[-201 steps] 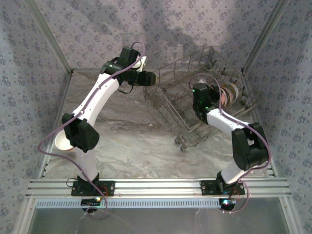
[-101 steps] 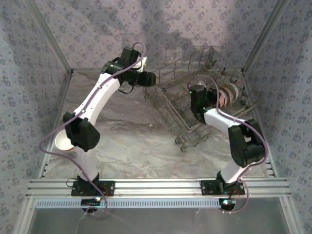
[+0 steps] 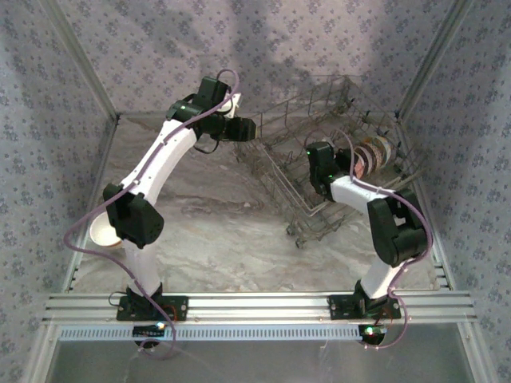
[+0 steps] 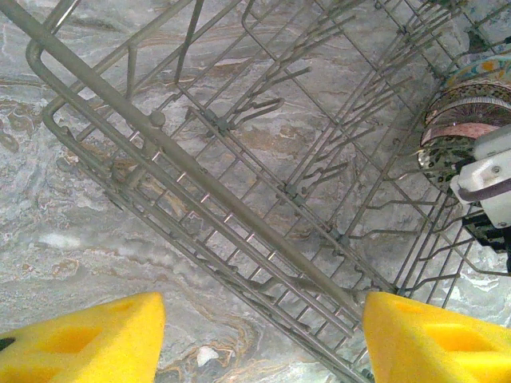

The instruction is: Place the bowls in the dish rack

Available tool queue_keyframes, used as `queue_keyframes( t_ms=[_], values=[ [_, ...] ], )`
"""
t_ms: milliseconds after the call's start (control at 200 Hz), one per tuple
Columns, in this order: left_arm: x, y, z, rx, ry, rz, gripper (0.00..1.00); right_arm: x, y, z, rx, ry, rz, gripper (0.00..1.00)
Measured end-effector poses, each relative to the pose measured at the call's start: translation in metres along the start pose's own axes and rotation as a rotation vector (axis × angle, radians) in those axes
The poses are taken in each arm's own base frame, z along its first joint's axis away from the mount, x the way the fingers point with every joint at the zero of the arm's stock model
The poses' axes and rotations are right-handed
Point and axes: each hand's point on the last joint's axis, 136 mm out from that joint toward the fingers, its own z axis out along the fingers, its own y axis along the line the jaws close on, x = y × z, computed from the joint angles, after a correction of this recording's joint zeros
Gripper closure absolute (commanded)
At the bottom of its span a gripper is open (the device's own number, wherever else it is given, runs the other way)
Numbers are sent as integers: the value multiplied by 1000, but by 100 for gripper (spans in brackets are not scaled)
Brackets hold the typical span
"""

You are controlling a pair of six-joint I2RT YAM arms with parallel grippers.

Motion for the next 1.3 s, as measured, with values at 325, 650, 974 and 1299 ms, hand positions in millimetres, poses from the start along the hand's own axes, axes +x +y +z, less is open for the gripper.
queue_keyframes(
  t_ms=[325,650,974,1299],
  values=[
    [0,0,0,0,0,-3,33,1,4,10,-41,24,6,77],
    [0,0,0,0,0,-16,33,3,-3,18,-91,33,58,48],
    [-10,-4,-1,5,-15,-25,33,1,-7,7,-183,-35,113,40],
    [-9,-1,-3,-16,-10,-55,33,3,-5,-1,-261,-88,154,38]
  ],
)
